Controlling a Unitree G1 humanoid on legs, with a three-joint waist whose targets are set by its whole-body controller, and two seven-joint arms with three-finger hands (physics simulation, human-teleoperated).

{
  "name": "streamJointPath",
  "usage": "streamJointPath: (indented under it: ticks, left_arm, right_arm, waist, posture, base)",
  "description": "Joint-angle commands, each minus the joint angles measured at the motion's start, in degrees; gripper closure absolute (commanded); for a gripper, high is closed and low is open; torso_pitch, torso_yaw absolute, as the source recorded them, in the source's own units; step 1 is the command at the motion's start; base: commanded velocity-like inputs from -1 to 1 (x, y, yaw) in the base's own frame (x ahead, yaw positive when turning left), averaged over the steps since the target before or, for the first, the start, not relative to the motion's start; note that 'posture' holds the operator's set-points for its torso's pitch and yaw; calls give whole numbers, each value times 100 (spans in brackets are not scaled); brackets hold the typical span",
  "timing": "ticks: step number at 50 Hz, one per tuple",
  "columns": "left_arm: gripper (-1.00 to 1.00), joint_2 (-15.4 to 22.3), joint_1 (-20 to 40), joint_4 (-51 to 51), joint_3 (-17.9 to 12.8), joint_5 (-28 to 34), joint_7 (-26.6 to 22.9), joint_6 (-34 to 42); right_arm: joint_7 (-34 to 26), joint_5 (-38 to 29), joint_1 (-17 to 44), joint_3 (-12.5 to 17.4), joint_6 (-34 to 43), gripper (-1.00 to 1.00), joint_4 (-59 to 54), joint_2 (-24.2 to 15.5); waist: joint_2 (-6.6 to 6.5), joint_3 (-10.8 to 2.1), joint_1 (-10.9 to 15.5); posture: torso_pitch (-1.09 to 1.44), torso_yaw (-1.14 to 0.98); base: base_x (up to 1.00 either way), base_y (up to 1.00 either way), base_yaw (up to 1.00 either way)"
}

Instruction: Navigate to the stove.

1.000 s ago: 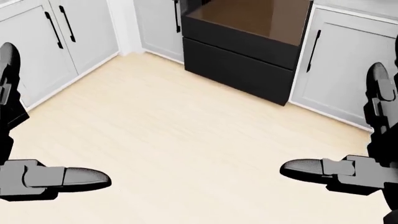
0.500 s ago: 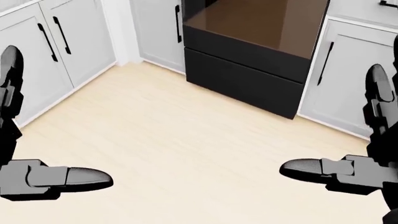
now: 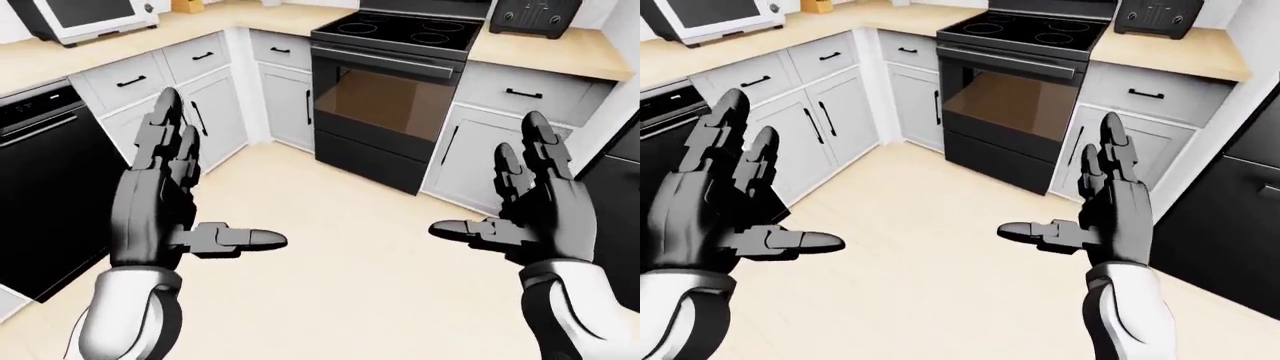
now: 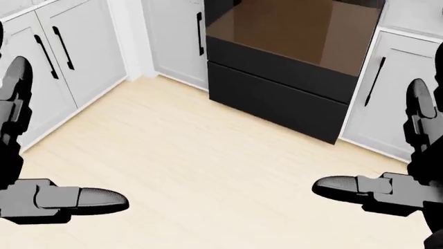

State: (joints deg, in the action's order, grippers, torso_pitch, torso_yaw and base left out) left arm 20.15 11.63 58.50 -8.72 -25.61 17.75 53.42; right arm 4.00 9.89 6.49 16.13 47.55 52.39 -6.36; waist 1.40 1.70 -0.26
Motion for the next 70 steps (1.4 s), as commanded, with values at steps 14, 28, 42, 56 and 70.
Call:
streamJointPath:
  ticks: [14, 28, 42, 56, 70]
  left_arm:
    - [-100, -108, 126, 150, -54, 344, -143, -148]
    - [-100, -119, 78, 150, -70, 352, -169, -187]
    - [-100, -152, 78, 150, -49, 411, -194, -186]
    - [-100, -234, 116, 150, -30, 547, -321, -128]
    - [-100, -246, 59, 150, -50, 547, -320, -176]
  right_arm:
    - [26, -173, 226, -24, -236, -100, 153, -33]
    - [30, 14, 20, -104, -591, -100, 151, -19]
    - [21, 26, 63, 11, -593, -100, 72, 18]
    - [199, 202, 138, 0, -349, -100, 141, -35]
    - [108, 190, 61, -20, -386, -100, 186, 3]
  waist:
    - [-350, -2, 61]
    - [-70, -128, -48]
    - [-378, -134, 103]
    - [-105, -114, 83]
    - [40, -84, 14]
  posture:
    - [0, 0]
    - [0, 0]
    - [0, 0]
    - [0, 0]
    - [0, 0]
  base:
    - [5, 10, 0]
    - [-9, 0, -50]
    - [-19, 0, -84]
    - [0, 0, 0]
    - [0, 19, 0]
